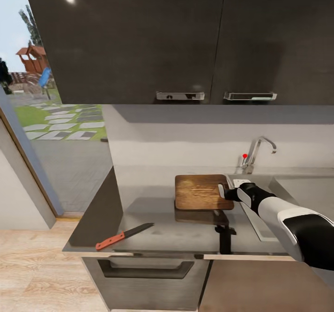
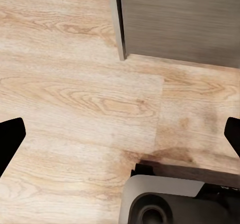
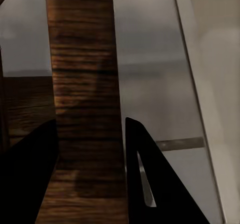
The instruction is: In the kitchen, take the Vidalia onion out of the sink, dice it on the chopping board with the paring knife, put the diced onion into the bowl on the countertop, then place both the paring knife and the chopping board into the sink.
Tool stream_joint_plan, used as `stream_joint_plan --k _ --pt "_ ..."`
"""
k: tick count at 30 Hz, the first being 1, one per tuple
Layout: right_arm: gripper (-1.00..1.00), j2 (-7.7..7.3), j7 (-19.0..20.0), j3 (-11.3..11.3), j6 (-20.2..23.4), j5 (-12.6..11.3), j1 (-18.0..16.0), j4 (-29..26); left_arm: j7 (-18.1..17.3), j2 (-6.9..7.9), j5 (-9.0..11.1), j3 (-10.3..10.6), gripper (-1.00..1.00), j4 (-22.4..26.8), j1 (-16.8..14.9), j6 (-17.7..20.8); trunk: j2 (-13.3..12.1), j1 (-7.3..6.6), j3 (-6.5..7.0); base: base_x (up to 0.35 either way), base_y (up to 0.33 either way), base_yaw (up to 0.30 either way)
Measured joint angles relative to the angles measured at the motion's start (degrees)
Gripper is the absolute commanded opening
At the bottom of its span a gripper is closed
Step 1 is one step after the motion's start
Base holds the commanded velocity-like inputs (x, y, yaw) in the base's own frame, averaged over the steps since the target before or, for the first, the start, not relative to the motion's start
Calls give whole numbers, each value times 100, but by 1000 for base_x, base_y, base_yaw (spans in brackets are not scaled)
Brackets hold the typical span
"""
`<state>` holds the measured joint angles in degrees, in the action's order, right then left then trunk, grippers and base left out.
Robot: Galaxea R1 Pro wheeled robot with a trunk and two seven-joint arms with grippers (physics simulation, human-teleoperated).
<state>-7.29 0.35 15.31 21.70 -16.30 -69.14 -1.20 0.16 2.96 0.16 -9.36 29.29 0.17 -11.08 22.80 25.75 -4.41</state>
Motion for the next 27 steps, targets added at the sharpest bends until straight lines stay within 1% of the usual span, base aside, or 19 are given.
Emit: stream_joint_plan --k 8,14,27 --pt "-100 2 28 -1 3 -4 0 3 0 -2 0 0 100 0 0 0 0 0 0 0 0 0" --pt "-100 2 202 2 11 -9 1 7 0 -1 0 0 100 0 0 0 0 0 -3 0 0 0" --pt "-100 -6 249 3 19 -3 4 7 0 -2 0 0 100 0 0 0 0 0 -77 0 0 0"
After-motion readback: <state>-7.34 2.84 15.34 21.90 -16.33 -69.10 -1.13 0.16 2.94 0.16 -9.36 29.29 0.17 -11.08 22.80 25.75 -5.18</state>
